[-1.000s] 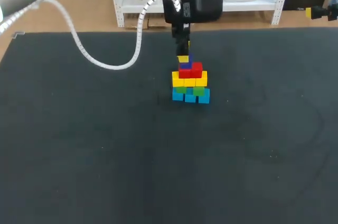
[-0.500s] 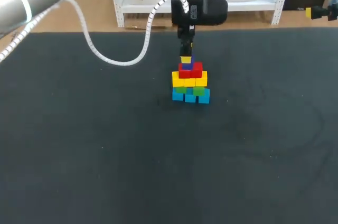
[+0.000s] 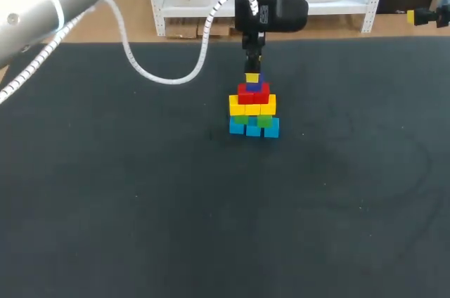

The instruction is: Place the blue cubes, place green cubes on the blue cubes, place the yellow cubes on the green cubes, then place the red cubes on the yellow cubes, and place purple cube on the red cubes.

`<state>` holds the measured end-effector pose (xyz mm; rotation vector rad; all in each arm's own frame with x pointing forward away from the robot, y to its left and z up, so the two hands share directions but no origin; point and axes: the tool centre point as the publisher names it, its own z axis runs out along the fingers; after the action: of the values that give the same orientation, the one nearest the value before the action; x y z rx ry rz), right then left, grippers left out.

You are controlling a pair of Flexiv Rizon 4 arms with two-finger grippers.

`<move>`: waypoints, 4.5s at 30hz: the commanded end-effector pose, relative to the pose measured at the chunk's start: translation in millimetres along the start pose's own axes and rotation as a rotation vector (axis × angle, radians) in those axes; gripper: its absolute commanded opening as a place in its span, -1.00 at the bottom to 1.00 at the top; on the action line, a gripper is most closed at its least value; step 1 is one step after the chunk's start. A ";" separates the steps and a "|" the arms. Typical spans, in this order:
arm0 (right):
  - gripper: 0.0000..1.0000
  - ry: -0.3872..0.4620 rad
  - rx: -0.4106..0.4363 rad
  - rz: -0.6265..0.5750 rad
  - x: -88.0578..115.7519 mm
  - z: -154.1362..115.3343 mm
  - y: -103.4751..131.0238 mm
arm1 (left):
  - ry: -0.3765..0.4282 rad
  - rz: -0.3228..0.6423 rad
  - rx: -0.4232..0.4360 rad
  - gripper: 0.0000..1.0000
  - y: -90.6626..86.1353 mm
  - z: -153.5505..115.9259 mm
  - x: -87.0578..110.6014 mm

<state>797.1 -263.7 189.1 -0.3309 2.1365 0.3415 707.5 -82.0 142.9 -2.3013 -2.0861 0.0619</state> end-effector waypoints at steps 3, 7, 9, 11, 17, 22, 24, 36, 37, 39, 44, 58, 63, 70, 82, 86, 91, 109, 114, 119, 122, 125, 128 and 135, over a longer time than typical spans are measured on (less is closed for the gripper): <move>1.00 0.000 -0.001 0.000 0.2 0.3 -0.4 | -0.008 -0.023 0.023 -1.00 7.7 4.1 -1.4; 1.00 0.000 -0.001 0.000 0.2 0.3 -0.4 | -0.007 -0.035 0.024 -1.00 9.7 7.0 1.1; 1.00 0.000 -0.001 0.000 0.2 0.3 -0.4 | -0.006 -0.039 0.025 -1.00 10.4 7.1 2.2; 1.00 0.000 -0.001 0.000 0.2 0.3 -0.4 | -0.006 -0.042 0.026 -1.00 11.2 6.9 2.9; 1.00 0.000 -0.001 0.000 0.2 0.3 -0.4 | -0.009 -0.051 0.027 -1.00 12.3 6.0 3.7; 1.00 0.000 -0.001 0.000 0.2 0.3 -0.4 | -0.015 -0.058 0.034 -1.00 12.8 7.0 3.6; 1.00 0.000 -0.001 0.000 0.2 0.3 -0.4 | -0.017 -0.060 0.036 -1.00 12.8 7.7 3.2; 1.00 0.000 -0.001 0.000 0.2 0.3 -0.4 | -0.025 -0.069 0.044 -1.00 13.0 11.0 2.7; 1.00 0.000 -0.001 0.000 0.2 0.3 -0.4 | -0.026 -0.070 0.044 -1.00 13.1 11.1 2.7; 1.00 0.000 -0.001 0.000 0.2 0.3 -0.4 | -0.026 -0.070 0.044 -1.00 13.4 11.3 2.7; 1.00 0.000 -0.001 0.000 0.2 0.3 -0.4 | -0.029 -0.074 0.045 -1.00 13.5 12.4 3.0; 1.00 0.000 -0.001 0.000 0.2 0.3 -0.4 | -0.044 -0.080 0.042 1.00 14.8 10.5 3.3; 1.00 0.000 -0.001 0.000 0.2 0.3 -0.4 | -0.097 -0.104 0.015 1.00 15.1 0.9 2.6; 1.00 0.000 -0.001 0.000 0.2 0.3 -0.4 | -0.251 -0.147 -0.086 1.00 4.5 -34.6 19.5; 1.00 0.000 -0.001 0.000 0.2 0.3 -0.4 | -0.501 -0.272 -0.284 1.00 -13.2 -81.4 70.2; 1.00 0.000 -0.001 0.000 0.2 0.3 -0.4 | -0.556 -0.322 -0.358 1.00 -23.6 -89.4 91.6; 1.00 0.000 -0.001 0.000 0.2 0.3 -0.4 | -0.644 -0.407 -0.411 1.00 -38.3 -96.0 116.8; 1.00 0.000 -0.001 0.000 0.2 0.3 -0.4 | -0.830 -0.591 -0.615 1.00 -91.3 -96.7 179.8; 1.00 0.000 -0.001 0.000 0.2 0.3 -0.4 | -0.845 -0.608 -0.643 1.00 -99.8 -89.1 192.6; 1.00 0.000 -0.001 0.000 0.2 0.3 -0.4 | -0.898 -0.651 -0.695 1.00 -106.0 -82.7 204.3; 1.00 0.000 -0.001 0.000 0.2 0.3 -0.4 | -0.933 -0.675 -0.703 1.00 -108.5 -78.7 209.2; 1.00 0.000 -0.001 0.000 0.2 0.3 -0.4 | -0.958 -0.701 -0.713 1.00 -110.2 -74.4 213.0; 1.00 0.000 -0.001 0.000 0.2 0.3 -0.4 | -0.965 -0.708 -0.716 1.00 -111.9 -69.0 215.8; 1.00 0.000 -0.001 0.000 0.2 0.3 -0.4 | -0.983 -0.709 -0.704 1.00 -113.2 -68.1 218.4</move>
<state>797.1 -263.7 189.1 -0.3309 2.1365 0.3415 621.9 140.7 217.2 -1.5195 -3.6264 0.2632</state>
